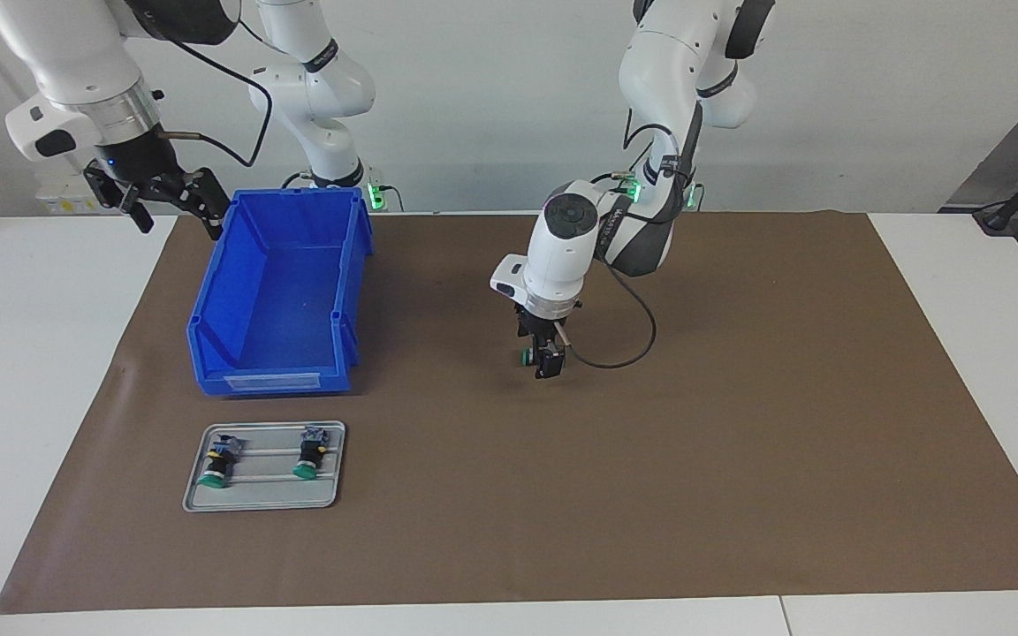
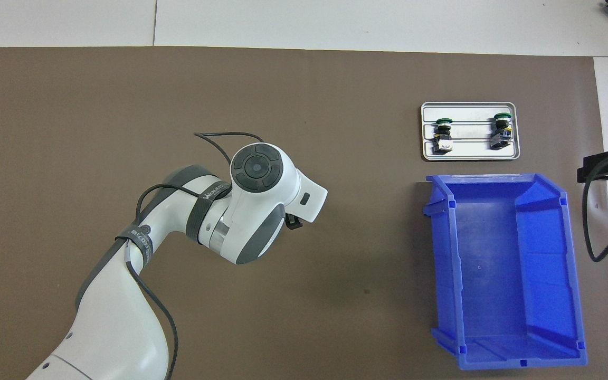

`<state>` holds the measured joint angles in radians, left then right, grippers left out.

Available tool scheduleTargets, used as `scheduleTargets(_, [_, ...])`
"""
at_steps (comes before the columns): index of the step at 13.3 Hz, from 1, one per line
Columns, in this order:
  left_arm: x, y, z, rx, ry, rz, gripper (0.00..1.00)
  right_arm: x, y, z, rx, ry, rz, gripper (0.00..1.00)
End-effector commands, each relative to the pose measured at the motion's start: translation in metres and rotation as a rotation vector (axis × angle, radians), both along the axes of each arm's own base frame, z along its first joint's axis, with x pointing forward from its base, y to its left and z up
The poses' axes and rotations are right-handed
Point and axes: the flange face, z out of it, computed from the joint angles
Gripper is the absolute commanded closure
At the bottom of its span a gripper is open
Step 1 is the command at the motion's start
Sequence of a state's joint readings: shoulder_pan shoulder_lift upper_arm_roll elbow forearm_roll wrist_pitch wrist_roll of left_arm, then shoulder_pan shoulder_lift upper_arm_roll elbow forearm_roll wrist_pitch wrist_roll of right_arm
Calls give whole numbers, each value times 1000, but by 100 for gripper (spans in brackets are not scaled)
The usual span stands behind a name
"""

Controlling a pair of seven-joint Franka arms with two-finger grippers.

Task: Place and press button with both arms
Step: 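Grasp the green button with the left gripper and lift it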

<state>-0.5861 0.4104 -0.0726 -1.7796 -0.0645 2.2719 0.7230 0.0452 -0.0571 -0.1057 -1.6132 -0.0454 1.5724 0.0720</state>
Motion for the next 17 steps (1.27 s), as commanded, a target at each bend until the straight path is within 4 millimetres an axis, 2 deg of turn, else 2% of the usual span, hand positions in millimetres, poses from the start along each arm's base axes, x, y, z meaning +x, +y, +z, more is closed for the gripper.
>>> scheduleTargets(1, [-4,4,-12,6,-27,12,3,-3,2,4,21,3,23,0])
scheduleTargets(5, [-16,5,-28,-4,-44,7,4,-7,6,5,36,36,29,0])
scheduleTargets(9, [-19,7,-29,-1,-39,27,7,-5,10,3,30,41,39,0])
scheduleTargets(11, [-20,6,-30,-1,-37,25,9,-4,18,4,6,34,63,0])
scheduleTargets(12, [-19,7,-29,-1,-36,34,14,-4,20,3,2,36,73,0])
scheduleTargets(14, [-19,7,-28,0,-32,48,45,-4,21,3,-3,36,116,0])
scheduleTargets(16, [-18,8,-29,1,-31,57,59,-4,20,3,-12,37,139,0])
scheduleTargets(17, [-17,10,-28,2,-29,60,74,-4,20,4,-11,35,139,0])
